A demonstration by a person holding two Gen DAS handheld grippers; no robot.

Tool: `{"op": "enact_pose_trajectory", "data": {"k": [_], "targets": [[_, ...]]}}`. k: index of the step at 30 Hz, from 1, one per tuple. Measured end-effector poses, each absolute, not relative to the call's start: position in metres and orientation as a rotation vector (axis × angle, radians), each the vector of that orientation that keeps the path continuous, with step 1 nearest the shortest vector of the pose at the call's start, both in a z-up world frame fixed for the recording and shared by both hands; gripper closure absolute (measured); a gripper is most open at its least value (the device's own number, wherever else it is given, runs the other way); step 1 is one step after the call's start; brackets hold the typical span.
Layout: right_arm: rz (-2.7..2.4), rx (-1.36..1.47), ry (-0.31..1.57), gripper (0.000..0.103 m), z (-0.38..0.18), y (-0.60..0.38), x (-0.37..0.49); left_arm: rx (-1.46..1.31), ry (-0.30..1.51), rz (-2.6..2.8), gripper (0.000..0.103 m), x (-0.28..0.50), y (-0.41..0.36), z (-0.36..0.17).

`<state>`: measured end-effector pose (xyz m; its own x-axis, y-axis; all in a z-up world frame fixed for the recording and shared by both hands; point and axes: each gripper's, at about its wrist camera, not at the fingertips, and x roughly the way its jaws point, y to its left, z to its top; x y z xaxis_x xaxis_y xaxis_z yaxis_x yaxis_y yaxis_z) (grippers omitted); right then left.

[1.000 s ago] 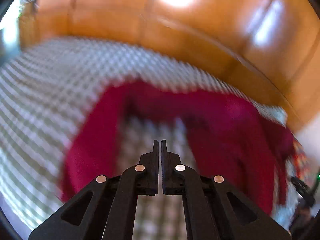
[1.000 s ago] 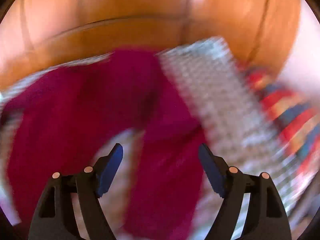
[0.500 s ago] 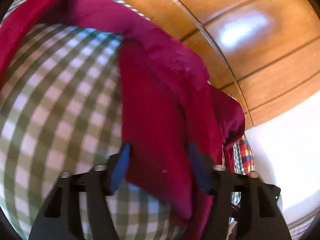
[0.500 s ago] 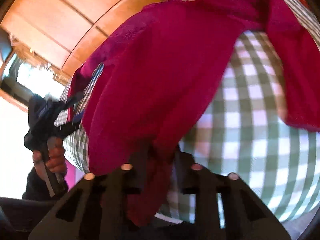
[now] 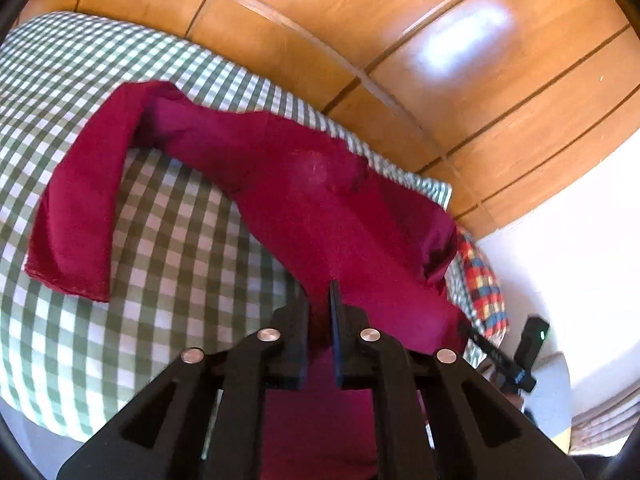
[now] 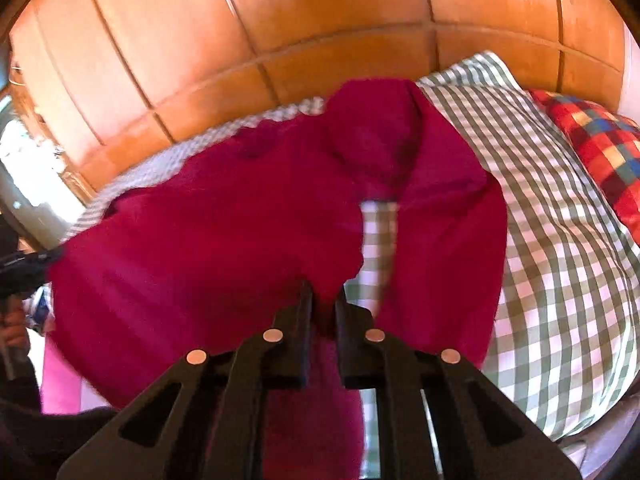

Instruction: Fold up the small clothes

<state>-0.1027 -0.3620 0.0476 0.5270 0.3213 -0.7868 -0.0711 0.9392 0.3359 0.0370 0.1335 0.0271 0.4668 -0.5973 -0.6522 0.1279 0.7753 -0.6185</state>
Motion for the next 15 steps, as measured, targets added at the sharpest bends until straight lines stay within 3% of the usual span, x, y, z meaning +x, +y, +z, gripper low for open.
{"op": "enact_pose_trajectory", "data": {"k": [6,7,8,9,12,14,15], "targets": [[0.278,0.118,1.108,0.094,0.021,-0.336,-0.112,-0.513,1.089,-0.395,0.088,0.020,0.144,-0.020],[0.276,0.127,1.131,0.094,0.015,-0.339,-0.116,-0.516,1.110,-0.387,0.081,0.015,0.146,-0.032],[0.274,0.122,1.146,0.094,0.009,-0.337,-0.116,-0.523,1.134,-0.381,0.062,0.013,0.146,-0.043],[0.269,0.105,1.164,0.094,0.003,-0.337,-0.118,-0.491,1.169,-0.352,0.057,0.007,0.144,-0.057],[0.256,0.079,1.182,0.091,-0.006,-0.340,-0.123,-0.387,1.176,-0.301,0.057,-0.009,0.139,-0.072],[0.221,0.064,1.175,0.061,0.000,-0.344,-0.123,-0.400,1.140,-0.284,0.057,-0.013,0.144,-0.064],[0.204,0.058,1.144,0.057,0.009,-0.348,-0.121,-0.395,1.113,-0.265,0.057,-0.013,0.148,-0.060]]}}
